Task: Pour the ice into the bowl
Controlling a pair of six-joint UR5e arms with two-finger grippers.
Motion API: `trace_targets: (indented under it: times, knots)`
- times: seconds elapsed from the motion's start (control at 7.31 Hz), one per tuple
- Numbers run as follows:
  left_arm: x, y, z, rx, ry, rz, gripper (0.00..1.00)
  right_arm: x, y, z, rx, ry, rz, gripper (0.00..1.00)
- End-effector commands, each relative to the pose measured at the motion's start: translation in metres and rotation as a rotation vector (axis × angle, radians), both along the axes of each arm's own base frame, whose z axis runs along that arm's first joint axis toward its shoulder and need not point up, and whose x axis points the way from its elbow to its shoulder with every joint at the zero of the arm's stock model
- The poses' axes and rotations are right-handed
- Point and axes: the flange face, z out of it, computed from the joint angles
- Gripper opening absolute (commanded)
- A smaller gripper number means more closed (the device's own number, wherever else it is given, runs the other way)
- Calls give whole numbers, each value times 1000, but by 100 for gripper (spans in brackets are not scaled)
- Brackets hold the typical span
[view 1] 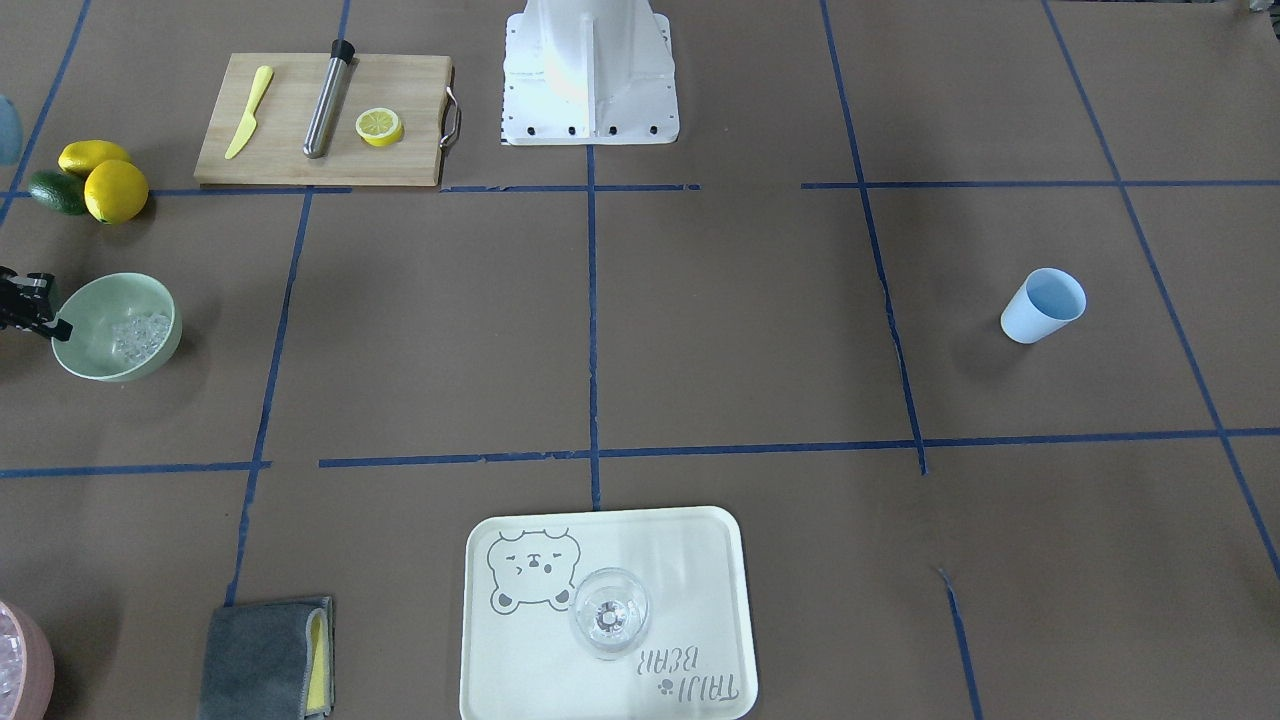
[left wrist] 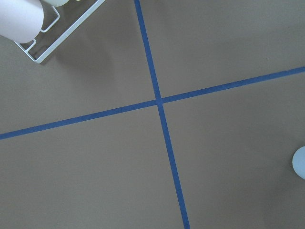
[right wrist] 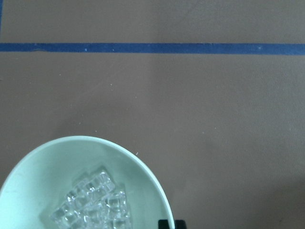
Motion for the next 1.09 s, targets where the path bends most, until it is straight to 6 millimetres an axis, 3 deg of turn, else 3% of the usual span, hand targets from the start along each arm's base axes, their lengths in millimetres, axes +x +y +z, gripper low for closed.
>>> trace_targets:
  times: [0.0,0.14,0.27,0.41,0.55,0.68,0.96]
  knots:
    - [1,0,1,-1,0,2,100,-1,0,3,5,-2,1,0]
    - [1,0,1,-1,0,2,100,-1,-1,2,7,-3,1,0]
    - [1,-1,0,0,0,2,100,-1,-1,3,7,-1,1,10]
    - [1,-1,0,0,0,2,100,-1,-1,4,8,1,1,12]
    - [1,-1,0,0,0,2,100,-2,-1,4,11,1,-2,25]
    - [1,-1,1,-1,0,2,100,-2,-1,4,9,2,0,99]
    - [1,-1,0,0,0,2,100,-4,-4,-1,23,-1,-1,100]
